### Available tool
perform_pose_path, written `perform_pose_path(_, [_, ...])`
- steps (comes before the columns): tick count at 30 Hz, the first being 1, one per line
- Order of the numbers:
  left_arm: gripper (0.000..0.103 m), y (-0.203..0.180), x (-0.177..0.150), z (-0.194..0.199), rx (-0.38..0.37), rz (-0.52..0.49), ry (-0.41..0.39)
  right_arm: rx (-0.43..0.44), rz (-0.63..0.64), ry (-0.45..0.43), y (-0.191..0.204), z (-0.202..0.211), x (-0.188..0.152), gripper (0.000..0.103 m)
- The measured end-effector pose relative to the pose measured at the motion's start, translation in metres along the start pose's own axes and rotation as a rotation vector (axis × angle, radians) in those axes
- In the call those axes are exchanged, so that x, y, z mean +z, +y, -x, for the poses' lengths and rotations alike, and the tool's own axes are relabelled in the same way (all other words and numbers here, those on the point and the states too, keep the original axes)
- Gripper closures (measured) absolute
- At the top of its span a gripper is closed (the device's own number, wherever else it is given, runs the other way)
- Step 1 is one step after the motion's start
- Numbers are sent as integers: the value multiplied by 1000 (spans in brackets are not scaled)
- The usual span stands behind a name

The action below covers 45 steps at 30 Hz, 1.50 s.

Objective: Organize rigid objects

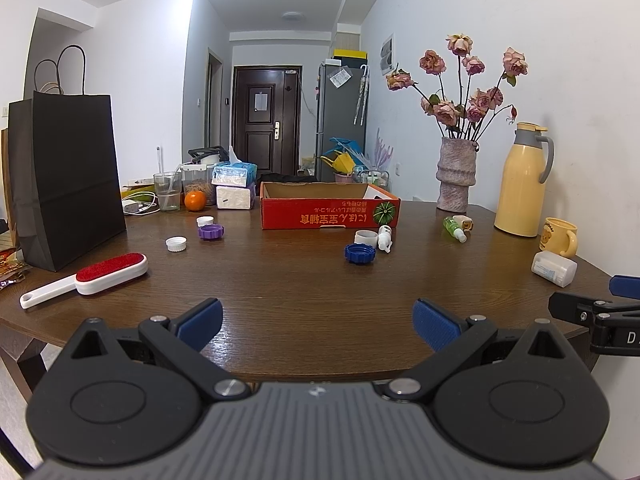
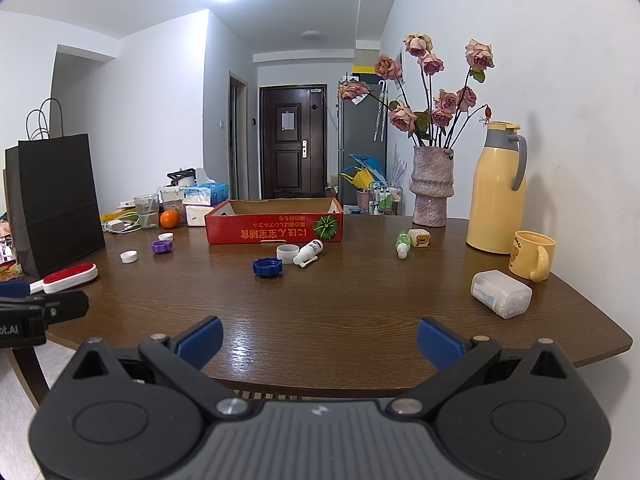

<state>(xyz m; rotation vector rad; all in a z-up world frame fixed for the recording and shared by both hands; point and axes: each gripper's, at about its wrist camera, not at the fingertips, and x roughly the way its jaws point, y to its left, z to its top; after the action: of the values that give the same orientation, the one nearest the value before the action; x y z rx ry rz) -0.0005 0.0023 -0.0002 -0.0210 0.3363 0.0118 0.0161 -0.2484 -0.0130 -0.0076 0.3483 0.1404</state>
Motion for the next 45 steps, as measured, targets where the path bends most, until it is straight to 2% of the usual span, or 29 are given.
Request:
perform_pose_path(32, [0,1,0,0,-1,2,0,-3,4,1,2,1,1,0])
perform_pose_path(45, [0,14,10,-11,38,21,19,-41,17,22,-4,-13,13,0])
